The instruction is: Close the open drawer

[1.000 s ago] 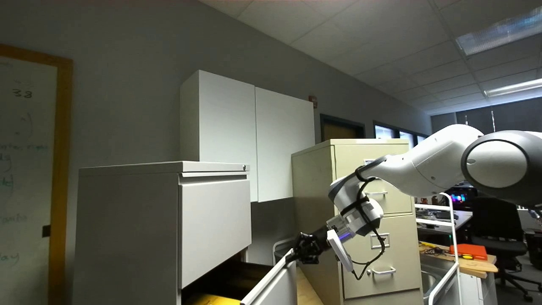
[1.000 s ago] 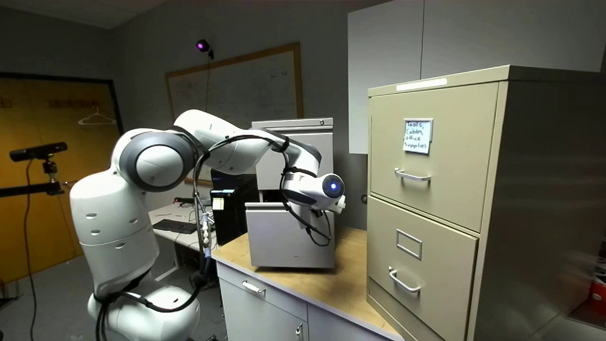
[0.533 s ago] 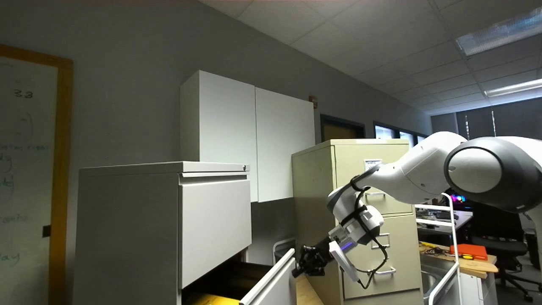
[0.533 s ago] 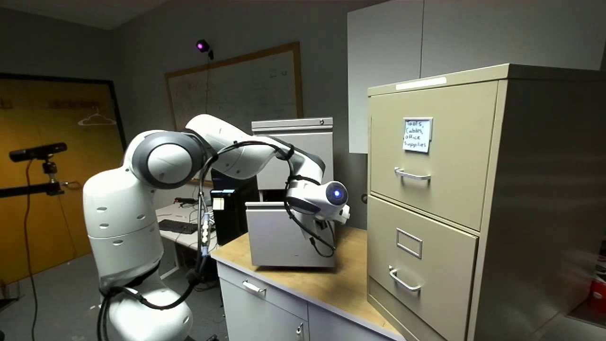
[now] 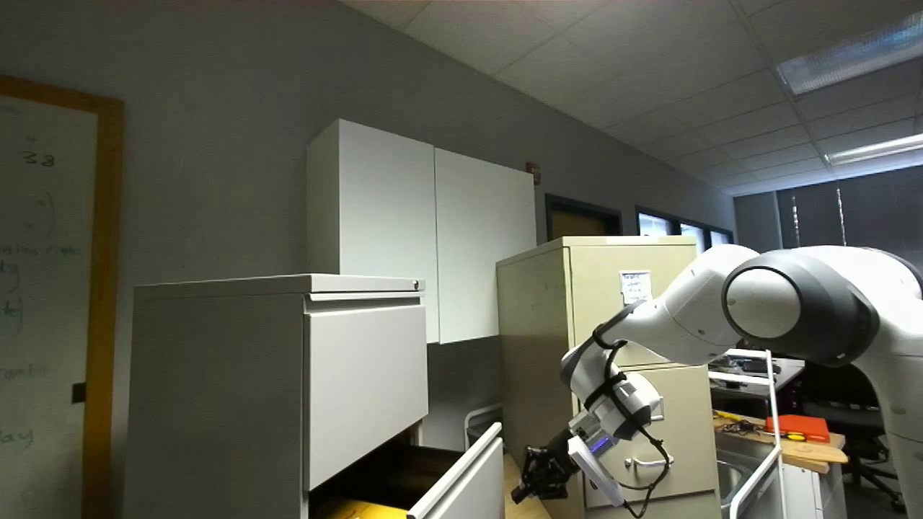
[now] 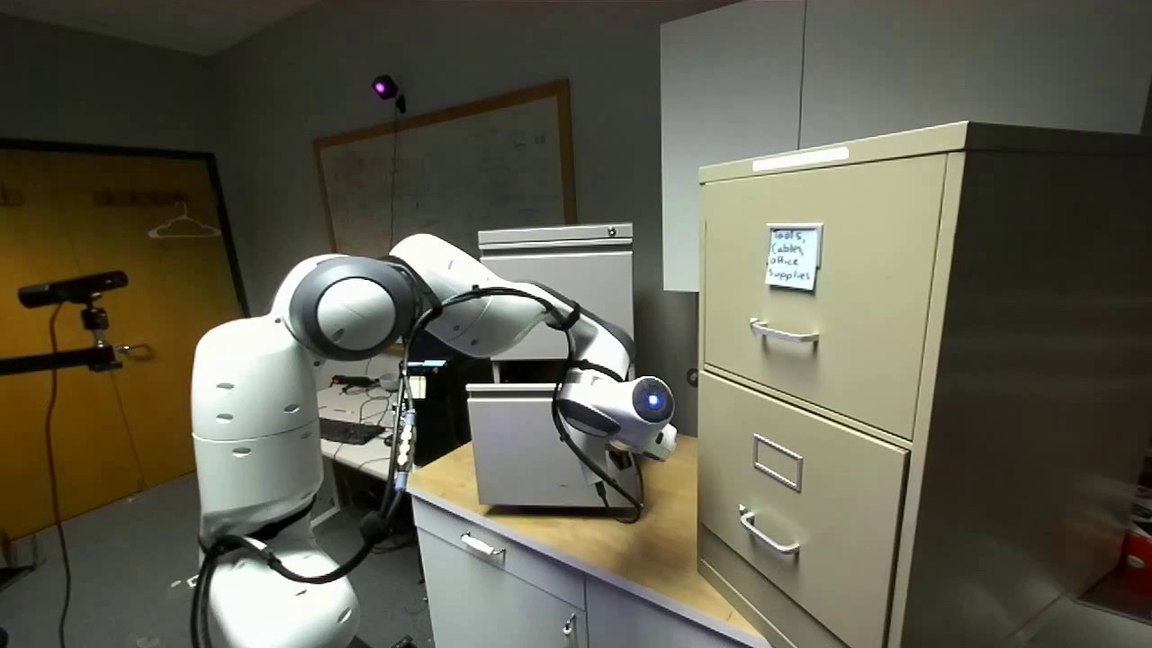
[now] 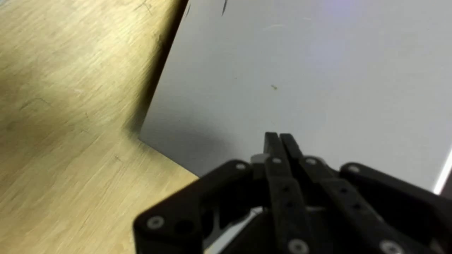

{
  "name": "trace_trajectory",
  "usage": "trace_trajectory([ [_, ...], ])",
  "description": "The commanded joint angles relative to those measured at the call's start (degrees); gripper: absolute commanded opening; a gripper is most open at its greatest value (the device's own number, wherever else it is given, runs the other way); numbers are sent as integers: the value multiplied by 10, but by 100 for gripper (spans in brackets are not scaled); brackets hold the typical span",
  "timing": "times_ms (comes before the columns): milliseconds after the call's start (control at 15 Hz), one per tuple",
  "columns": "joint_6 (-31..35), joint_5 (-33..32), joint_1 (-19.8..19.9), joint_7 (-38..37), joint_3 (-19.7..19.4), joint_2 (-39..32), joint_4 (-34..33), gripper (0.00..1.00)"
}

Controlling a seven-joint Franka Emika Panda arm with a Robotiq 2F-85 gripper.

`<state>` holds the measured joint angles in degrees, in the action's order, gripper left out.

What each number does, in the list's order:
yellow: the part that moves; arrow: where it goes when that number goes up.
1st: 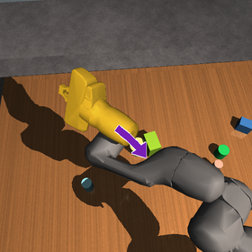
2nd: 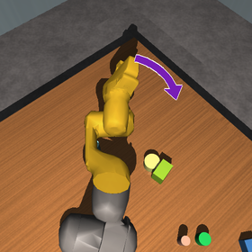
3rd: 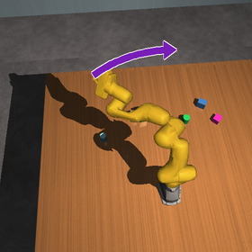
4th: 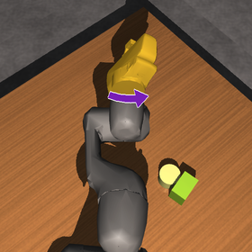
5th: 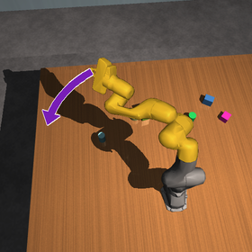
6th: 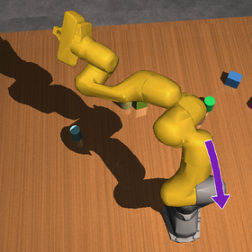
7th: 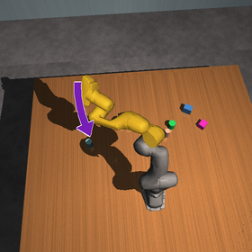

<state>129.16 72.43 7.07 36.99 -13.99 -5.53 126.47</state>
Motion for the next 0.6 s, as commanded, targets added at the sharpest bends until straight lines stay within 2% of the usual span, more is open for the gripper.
trace_trajectory([
  [0, -6, 14, 10, -9, 23, 6, -33, 5],
  [533, -15, 41, 8, -6, 40, -2, -79, 5],
])
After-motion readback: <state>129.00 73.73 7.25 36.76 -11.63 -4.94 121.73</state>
